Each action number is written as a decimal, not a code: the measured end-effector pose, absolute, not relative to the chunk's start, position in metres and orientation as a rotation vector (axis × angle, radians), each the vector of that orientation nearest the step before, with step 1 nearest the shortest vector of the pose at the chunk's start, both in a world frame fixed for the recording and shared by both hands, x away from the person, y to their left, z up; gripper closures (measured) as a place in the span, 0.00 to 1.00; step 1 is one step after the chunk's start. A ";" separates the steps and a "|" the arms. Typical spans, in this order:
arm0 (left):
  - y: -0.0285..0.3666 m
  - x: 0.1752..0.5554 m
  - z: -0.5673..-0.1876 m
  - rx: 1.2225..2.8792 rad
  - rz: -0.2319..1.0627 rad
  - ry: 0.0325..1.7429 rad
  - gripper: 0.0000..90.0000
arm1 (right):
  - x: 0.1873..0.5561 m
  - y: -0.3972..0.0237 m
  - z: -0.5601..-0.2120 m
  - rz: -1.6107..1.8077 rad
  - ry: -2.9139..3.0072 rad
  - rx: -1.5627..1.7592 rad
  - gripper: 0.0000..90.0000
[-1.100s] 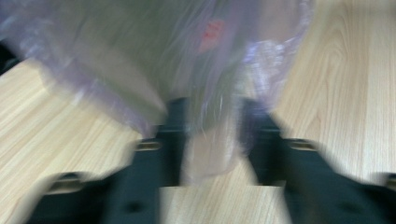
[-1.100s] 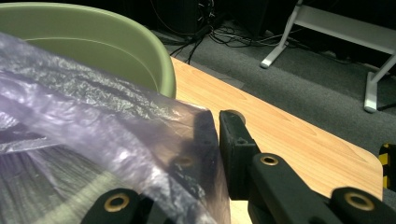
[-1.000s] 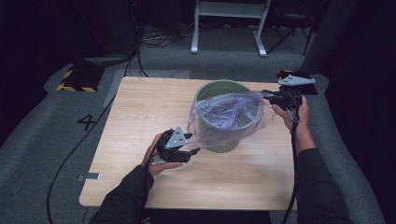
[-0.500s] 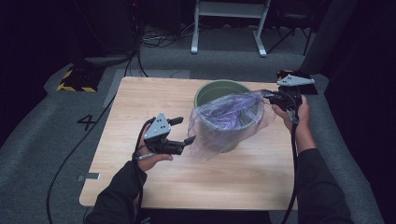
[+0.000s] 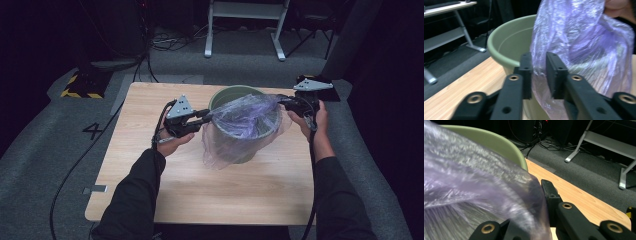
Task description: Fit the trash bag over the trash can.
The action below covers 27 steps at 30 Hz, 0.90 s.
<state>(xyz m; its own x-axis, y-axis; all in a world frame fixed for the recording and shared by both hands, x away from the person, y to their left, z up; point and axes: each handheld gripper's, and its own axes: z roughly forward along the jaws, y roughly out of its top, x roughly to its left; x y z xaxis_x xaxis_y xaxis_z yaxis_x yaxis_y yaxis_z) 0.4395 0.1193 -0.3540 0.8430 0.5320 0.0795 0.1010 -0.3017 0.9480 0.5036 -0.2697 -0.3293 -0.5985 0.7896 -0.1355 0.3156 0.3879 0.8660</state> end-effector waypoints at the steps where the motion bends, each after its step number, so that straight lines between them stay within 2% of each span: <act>1: 0.119 0.440 -0.354 1.846 0.453 0.472 0.89 | 0.504 -0.269 -0.330 1.146 2.102 0.948 0.97; 3: 0.118 0.441 -0.355 1.857 0.477 0.468 0.98 | 0.506 -0.268 -0.331 1.157 2.088 0.950 0.98; 4: 0.118 0.442 -0.355 1.860 0.486 0.478 0.99 | 0.506 -0.268 -0.331 1.158 2.084 0.949 0.99; 13: 0.125 0.455 -0.354 1.835 0.506 0.541 1.00 | 0.513 -0.264 -0.330 1.169 2.093 0.935 0.99; 20: 0.118 0.479 -0.359 1.856 0.535 0.597 1.00 | 0.526 -0.265 -0.339 1.108 2.117 0.979 0.99; 27: 0.113 0.498 -0.366 1.826 0.506 0.664 1.00 | 0.537 -0.272 -0.348 1.133 2.091 1.066 0.99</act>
